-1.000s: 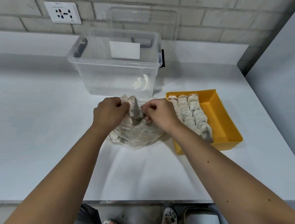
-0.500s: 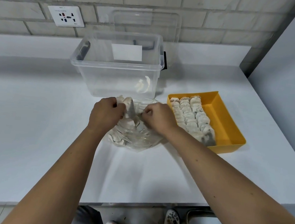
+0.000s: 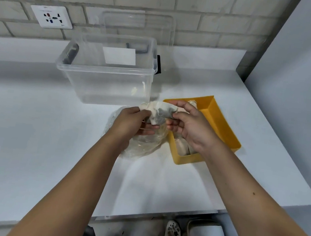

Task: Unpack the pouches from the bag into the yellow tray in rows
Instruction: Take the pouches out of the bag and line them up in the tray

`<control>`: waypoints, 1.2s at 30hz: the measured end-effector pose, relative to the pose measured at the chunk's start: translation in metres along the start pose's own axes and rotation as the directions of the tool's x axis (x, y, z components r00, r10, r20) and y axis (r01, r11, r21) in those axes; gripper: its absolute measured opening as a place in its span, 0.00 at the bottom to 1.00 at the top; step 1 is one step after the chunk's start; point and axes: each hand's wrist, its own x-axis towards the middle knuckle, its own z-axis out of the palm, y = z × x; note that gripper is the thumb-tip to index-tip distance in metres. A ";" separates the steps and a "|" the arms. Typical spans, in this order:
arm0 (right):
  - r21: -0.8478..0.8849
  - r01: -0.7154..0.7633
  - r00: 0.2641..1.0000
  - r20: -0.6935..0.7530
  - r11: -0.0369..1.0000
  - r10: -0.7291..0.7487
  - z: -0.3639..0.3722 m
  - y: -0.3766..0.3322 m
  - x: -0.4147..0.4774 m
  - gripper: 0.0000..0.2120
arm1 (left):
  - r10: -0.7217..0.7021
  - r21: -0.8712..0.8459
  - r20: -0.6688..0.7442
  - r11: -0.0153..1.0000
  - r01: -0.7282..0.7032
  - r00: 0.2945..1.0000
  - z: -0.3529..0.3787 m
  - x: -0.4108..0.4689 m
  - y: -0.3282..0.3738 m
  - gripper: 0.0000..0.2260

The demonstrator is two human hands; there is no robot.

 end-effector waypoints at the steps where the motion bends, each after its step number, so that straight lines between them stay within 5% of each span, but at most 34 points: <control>1: 0.009 -0.013 1.000 -0.008 1.000 0.013 -0.003 0.000 -0.001 0.15 | -0.013 -0.015 0.006 1.000 0.013 1.000 0.004 0.001 -0.002 0.06; 4: 0.023 -0.038 0.999 -0.027 0.999 0.039 -0.013 -0.001 -0.006 0.11 | -0.024 -0.016 0.021 1.000 0.024 0.999 0.016 0.005 -0.006 0.06; 8: -0.281 0.051 0.995 -0.068 0.958 -0.073 -0.028 -0.002 -0.008 0.07 | -0.033 0.024 0.048 0.999 0.032 0.998 0.030 0.008 -0.006 0.08; 14: -0.768 0.125 0.963 -0.058 0.628 -0.263 -0.079 -0.023 -0.010 0.06 | -0.021 0.055 0.031 0.998 0.019 0.999 0.038 0.015 -0.007 0.04; 22: -0.927 0.013 1.000 0.012 0.375 -0.005 -0.122 -0.023 -0.012 0.05 | -0.020 0.080 0.024 0.997 0.018 1.000 0.044 0.020 -0.012 0.05; 34: -0.876 -0.033 0.997 0.007 0.481 0.082 -0.112 -0.003 -0.018 0.03 | 0.060 0.286 0.022 0.956 -0.064 0.998 0.051 0.028 -0.018 0.06; 36: -0.895 -0.060 0.994 -0.011 0.442 0.113 -0.115 -0.007 -0.017 0.09 | 0.068 0.304 0.006 0.950 -0.067 0.998 0.050 0.030 -0.018 0.06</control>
